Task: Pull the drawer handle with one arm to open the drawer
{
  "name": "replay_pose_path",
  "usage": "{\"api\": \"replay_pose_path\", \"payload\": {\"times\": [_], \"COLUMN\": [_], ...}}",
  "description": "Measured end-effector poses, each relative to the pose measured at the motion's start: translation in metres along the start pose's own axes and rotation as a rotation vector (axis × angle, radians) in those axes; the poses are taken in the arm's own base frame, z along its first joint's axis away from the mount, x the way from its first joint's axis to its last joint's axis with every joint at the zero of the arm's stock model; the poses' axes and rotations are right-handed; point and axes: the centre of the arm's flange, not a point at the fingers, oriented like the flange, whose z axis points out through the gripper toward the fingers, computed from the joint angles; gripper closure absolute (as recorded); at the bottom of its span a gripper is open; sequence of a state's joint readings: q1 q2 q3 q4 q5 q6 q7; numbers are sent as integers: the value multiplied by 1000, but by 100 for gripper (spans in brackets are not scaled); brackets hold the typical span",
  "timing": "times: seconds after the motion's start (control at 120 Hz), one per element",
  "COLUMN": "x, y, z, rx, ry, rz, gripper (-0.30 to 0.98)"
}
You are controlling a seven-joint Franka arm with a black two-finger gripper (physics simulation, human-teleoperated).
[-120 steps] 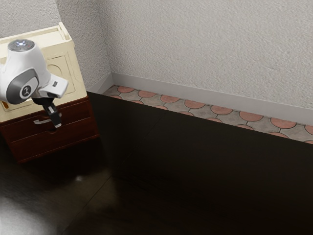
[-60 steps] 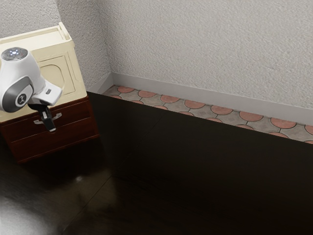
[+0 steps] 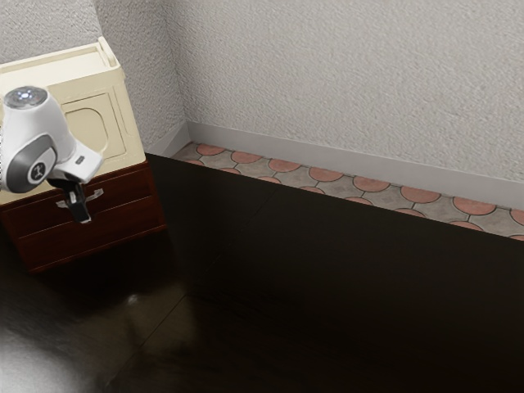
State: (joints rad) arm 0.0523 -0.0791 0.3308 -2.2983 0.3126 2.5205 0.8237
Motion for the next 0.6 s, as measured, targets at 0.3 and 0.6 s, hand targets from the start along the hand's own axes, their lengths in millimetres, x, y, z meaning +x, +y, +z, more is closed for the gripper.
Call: {"api": "replay_pose_path", "payload": {"times": [0.3,0.6], "x": [-1,-4], "y": [-2,-7], "z": [12,20], "rx": [4,17], "ry": [-4,0], "rz": [19,24], "gripper": [0,0]}}
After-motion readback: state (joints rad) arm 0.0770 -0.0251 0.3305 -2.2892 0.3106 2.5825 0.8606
